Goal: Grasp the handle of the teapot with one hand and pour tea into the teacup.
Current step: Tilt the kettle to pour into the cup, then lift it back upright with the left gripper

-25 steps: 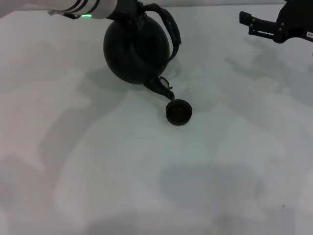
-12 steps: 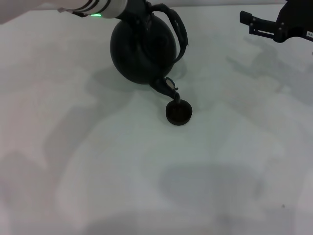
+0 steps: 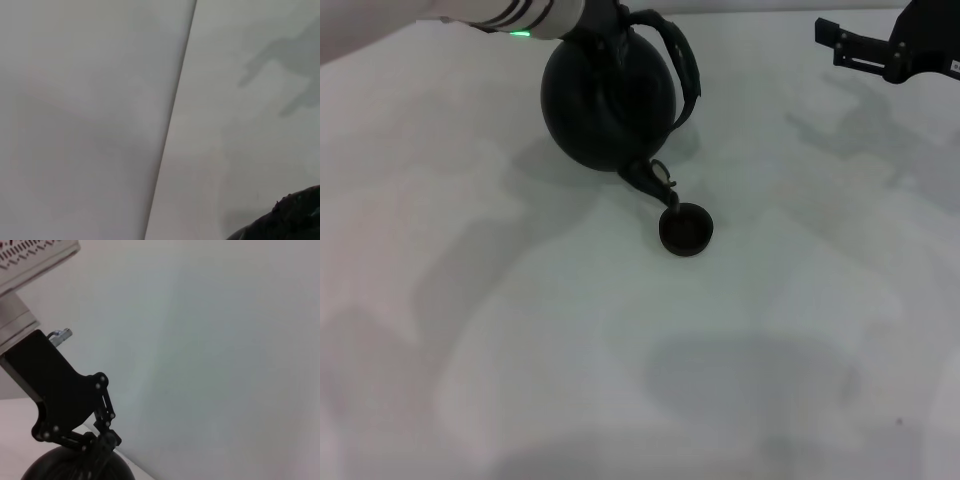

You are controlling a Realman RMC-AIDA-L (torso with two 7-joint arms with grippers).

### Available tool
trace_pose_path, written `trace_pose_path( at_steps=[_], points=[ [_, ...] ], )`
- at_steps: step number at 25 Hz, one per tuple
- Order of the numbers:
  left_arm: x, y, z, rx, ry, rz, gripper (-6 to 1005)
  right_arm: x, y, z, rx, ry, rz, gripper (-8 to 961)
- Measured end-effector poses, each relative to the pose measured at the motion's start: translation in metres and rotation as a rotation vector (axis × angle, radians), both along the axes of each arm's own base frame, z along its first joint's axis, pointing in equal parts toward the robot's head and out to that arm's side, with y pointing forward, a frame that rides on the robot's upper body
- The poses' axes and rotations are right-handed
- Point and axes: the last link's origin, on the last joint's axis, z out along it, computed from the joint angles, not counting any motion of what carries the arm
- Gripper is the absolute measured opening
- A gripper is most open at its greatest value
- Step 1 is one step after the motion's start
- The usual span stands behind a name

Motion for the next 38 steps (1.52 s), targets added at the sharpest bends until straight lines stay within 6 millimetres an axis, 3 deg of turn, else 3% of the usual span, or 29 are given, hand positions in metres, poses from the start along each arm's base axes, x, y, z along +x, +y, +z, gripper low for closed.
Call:
trace_pose_path(
  at_steps=[38],
  points=[
    [0.015, -0.003, -0.008, -0.001, 0.065, -0.076, 119, 0.002, 0.004, -0.003, 0.000, -0.001, -0.014, 870]
  ],
)
